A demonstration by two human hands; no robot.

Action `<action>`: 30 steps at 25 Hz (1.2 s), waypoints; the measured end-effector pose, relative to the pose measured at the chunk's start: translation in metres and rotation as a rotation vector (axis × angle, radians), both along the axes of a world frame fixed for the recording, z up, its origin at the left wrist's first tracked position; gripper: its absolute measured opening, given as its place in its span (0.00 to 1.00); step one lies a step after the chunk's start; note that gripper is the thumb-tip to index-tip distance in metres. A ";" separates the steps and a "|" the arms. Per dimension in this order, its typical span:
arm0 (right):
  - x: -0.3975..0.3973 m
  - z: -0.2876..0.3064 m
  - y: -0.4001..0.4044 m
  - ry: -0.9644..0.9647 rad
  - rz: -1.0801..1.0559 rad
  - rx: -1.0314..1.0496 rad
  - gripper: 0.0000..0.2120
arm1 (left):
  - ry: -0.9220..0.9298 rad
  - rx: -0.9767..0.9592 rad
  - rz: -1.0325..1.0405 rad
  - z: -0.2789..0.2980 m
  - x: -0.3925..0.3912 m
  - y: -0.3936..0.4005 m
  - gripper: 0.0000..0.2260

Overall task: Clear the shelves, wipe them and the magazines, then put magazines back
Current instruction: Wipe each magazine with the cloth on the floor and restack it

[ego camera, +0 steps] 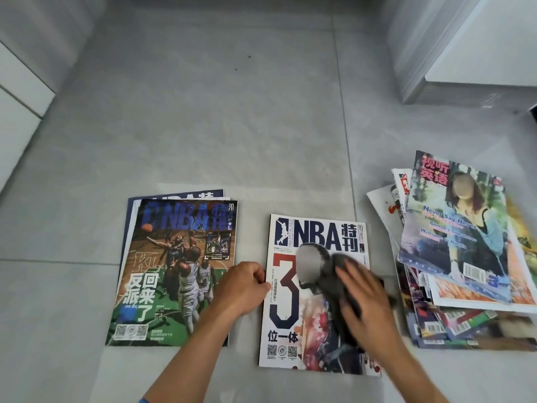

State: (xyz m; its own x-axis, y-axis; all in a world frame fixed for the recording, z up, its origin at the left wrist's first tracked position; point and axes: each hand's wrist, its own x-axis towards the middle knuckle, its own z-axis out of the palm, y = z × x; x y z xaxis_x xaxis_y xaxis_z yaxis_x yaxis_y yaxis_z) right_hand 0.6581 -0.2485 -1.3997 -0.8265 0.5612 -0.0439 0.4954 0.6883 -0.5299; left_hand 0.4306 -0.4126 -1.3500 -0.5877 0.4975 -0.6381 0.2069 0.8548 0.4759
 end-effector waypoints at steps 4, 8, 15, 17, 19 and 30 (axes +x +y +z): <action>0.058 -0.010 -0.082 -0.103 0.141 0.145 0.34 | -0.293 0.194 0.054 0.015 0.035 -0.007 0.14; 0.024 0.007 -0.082 -0.143 0.136 0.107 0.33 | -0.488 0.325 -0.051 0.018 0.074 -0.019 0.37; -0.093 0.095 -0.006 0.457 -0.429 -0.534 0.27 | -0.039 0.440 0.411 0.046 0.078 -0.017 0.11; -0.108 0.133 -0.002 0.578 -0.309 -0.262 0.25 | 0.147 0.541 0.476 0.068 0.071 -0.012 0.08; -0.113 0.153 -0.004 0.530 0.064 0.184 0.24 | 0.373 0.589 0.291 0.081 0.064 -0.010 0.09; -0.083 0.117 0.043 0.055 0.243 0.148 0.18 | -0.114 0.555 0.316 0.098 0.039 -0.017 0.11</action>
